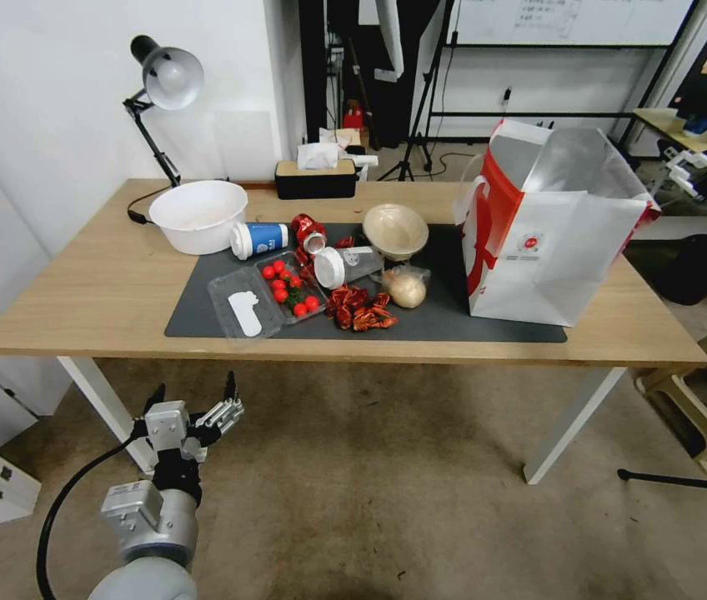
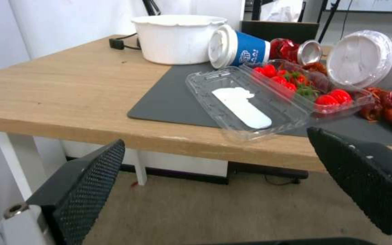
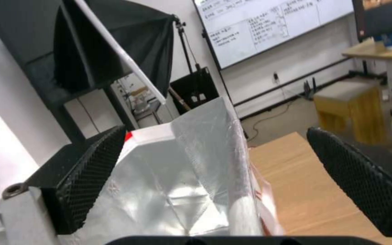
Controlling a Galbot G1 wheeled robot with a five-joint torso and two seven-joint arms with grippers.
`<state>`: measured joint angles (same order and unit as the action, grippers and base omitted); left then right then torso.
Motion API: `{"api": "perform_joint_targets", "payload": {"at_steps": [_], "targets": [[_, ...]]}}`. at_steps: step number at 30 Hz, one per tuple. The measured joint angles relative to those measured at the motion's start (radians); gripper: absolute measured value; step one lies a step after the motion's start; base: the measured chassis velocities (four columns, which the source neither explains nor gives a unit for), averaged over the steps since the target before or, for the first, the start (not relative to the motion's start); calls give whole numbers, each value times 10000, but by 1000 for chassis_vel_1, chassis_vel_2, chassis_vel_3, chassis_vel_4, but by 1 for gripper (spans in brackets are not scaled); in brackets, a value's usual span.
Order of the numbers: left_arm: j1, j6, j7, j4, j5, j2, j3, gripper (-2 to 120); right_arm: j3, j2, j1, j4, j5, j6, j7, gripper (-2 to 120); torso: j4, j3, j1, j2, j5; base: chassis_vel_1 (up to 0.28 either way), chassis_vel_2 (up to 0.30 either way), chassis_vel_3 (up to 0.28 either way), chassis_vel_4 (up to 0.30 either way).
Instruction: Pick up the food delivery bag from the floor and place it on the table.
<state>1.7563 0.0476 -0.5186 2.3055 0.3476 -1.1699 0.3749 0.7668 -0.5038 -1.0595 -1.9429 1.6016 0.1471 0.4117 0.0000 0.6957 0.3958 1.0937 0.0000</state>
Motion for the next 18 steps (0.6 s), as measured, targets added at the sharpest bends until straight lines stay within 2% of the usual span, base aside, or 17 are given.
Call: {"api": "perform_joint_targets", "payload": {"at_steps": [12, 15, 16, 18], "targets": [[-19, 80, -18, 139, 187, 85, 93, 100, 211, -110, -535, -396, -776, 187, -298, 100, 1, 0, 0, 0, -1, 0, 0, 0, 0], [-23, 125, -20, 201, 274, 85, 180, 100, 509, -195, -1328, -880, -2071, 124, -1186, 100, -1, 0, 0, 0, 0, 0, 0, 0, 0], [-23, 125, -20, 201, 274, 85, 180, 100, 509, -195, -1328, -880, -2071, 124, -1186, 100, -1, 0, 0, 0, 0, 0, 0, 0, 0], [-26, 131, -13, 207, 293, 86, 212, 100, 543, -333, -1737, -1131, -3022, -67, -1609, 100, 0, 0, 0, 0, -2, 0, 0, 0, 0]]}}
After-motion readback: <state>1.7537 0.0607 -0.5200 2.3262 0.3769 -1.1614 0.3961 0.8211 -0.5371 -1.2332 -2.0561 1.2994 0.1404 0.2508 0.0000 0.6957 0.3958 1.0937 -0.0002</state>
